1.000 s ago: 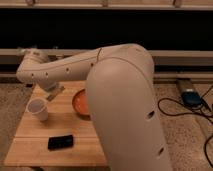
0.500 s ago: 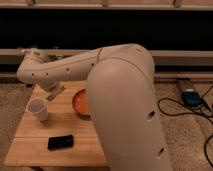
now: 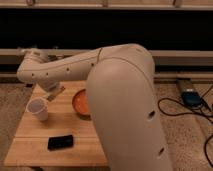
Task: Place the white sponge in the ceramic cup
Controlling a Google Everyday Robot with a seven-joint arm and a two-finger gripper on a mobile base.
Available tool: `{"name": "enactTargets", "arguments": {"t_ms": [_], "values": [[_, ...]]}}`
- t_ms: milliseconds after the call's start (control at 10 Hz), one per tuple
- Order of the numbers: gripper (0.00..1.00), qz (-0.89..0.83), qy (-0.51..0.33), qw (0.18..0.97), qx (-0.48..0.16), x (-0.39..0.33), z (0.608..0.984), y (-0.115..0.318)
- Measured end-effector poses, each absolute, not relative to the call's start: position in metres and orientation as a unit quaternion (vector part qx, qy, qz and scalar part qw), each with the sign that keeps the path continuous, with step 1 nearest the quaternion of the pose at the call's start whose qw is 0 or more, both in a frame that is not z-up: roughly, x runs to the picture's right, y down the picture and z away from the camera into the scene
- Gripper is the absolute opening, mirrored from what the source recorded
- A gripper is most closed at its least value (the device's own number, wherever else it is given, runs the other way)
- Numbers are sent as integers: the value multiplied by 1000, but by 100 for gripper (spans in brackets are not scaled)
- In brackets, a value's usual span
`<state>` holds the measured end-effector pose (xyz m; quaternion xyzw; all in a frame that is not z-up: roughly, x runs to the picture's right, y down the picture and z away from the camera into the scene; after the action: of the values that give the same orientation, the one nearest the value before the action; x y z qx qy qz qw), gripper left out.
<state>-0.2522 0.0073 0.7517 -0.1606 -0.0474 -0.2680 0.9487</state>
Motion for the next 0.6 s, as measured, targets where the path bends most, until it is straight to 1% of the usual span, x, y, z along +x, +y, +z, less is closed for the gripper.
{"name": "enactTargets", "arguments": {"t_ms": [200,600], "values": [[0,-268,-47,949,-160,-252,752,7],[0,-305,-37,942,-132,-270,750,6]]}}
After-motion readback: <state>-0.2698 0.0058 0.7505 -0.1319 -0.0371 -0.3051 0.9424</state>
